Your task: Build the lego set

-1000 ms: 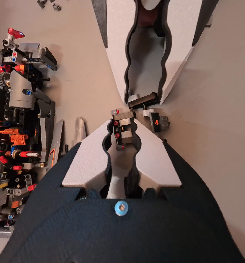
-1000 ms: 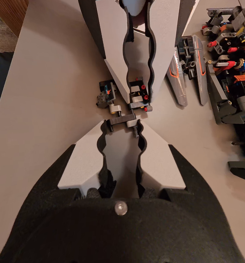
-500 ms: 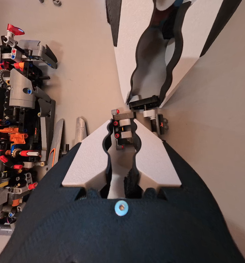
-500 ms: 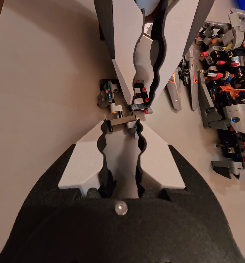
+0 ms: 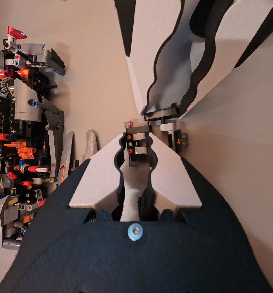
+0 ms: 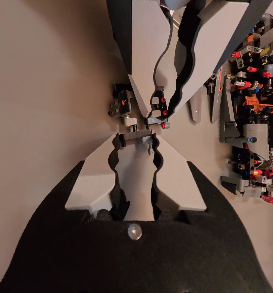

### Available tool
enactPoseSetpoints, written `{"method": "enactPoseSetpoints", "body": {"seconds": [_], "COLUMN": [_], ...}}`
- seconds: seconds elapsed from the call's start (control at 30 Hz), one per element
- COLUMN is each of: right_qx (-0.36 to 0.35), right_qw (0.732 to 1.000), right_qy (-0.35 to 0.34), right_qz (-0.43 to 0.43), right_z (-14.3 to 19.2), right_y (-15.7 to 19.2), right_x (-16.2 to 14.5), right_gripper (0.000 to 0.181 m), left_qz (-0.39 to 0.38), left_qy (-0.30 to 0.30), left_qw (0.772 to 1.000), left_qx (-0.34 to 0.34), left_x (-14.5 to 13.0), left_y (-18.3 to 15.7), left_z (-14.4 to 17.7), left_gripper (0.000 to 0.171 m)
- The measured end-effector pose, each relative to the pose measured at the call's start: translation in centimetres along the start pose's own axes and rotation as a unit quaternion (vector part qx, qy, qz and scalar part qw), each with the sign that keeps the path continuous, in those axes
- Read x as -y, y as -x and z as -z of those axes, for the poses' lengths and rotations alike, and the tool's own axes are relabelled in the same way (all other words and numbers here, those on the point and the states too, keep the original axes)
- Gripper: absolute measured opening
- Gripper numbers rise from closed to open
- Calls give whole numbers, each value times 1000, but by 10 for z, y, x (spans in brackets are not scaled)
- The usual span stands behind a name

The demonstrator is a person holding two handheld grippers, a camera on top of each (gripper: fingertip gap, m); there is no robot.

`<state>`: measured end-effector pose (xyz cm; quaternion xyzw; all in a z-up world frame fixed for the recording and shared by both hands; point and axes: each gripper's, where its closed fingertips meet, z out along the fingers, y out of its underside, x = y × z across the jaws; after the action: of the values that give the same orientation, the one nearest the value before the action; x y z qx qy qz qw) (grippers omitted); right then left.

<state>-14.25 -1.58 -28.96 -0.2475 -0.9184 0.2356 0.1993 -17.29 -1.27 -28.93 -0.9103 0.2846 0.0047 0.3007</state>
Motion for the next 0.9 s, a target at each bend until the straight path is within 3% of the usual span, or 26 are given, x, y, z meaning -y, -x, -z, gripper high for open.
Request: {"method": "enactPoseSetpoints", "body": {"seconds": [0.47,0.63,0.9], "right_qx": [112,95,126], "right_qw": [991,994,990], "right_qy": [-35,-29,-31], "right_qz": [-69,-49,-57], "right_z": [0,-2,-1], "right_y": [2,3,3], "right_x": [5,5,5], "right_gripper": [38,38,39], "left_qz": [4,11,-1], "left_qy": [3,-2,16], "left_qw": [1000,1000,1000], "left_qx": [-14,-11,-15], "left_x": [-1,-1,-1], "left_y": [0,0,0], "left_z": [-1,-1,-2], "left_gripper": [22,22,22]}}
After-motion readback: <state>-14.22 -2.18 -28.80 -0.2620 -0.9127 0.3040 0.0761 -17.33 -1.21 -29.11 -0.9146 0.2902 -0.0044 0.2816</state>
